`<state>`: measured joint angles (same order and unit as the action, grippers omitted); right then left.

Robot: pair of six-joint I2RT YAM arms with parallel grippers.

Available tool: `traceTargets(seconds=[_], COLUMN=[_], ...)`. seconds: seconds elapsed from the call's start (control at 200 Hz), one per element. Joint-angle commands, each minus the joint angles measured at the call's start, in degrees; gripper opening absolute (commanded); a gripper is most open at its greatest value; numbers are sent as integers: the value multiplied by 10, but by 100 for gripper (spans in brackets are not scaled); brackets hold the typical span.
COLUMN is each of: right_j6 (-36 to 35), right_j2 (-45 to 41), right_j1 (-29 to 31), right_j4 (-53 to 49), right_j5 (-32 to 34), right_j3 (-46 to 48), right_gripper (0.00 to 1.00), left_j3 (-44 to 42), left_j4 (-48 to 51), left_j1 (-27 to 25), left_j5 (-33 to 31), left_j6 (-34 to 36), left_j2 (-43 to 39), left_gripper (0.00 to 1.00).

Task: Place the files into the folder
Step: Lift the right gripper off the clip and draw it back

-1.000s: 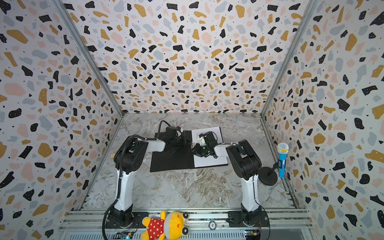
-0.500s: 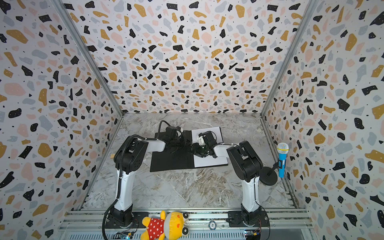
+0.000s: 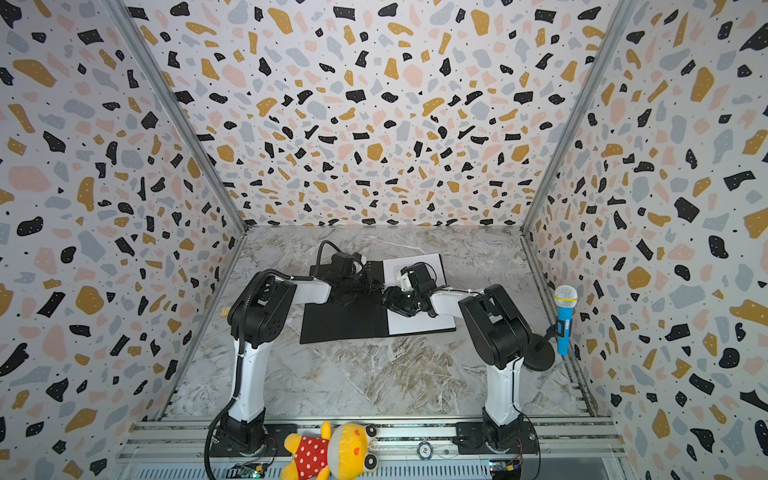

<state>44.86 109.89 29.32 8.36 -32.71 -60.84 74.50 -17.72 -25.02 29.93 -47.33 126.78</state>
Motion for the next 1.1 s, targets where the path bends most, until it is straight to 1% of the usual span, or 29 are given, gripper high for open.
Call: traceTargets(seconds=[0.0,0.02,0.095,0.185,0.33,0.39,0.456,0.681,0.776,0.856,0.961,1.091], right_j6=[-27,-30,-43,-59,-89,-104,-117,-149,-156,-161,-164,-164], right_j2=[-48,-51,-68,-91,-135,-156,-176,-224,-229,-225,-210,-186], right_j1=[-1,-2,-5,-12,-42,-61,-87,-186,-223,-245,-260,-262], right_j4=[21,23,29,33,34,30,30,26,26,30,39,50], right_j5=[-9,-8,-1,11,34,56,73,107,105,99,76,63], right_j3=[13,14,23,35,68,86,111,185,206,217,223,223], right_gripper=[68,69,71,73,78,80,81,86,87,88,89,89], left_j3=[-15,-14,-15,-16,-18,-18,-18,-15,-19,-27,-43,-63], left_j4=[37,21,18,18,17,17,18,20,18,15,15,29], left_j1=[-2,-3,-3,-3,-2,-3,-2,-1,-2,-1,0,4], left_j5=[5,6,8,9,9,10,11,10,9,4,-12,-38], left_j6=[14,14,15,16,20,23,25,28,29,35,43,64], left_j2=[19,19,19,16,10,7,4,-5,-14,-25,-47,-78], left_gripper=[1,1,2,6,26,32,36,45,52,60,70,84])
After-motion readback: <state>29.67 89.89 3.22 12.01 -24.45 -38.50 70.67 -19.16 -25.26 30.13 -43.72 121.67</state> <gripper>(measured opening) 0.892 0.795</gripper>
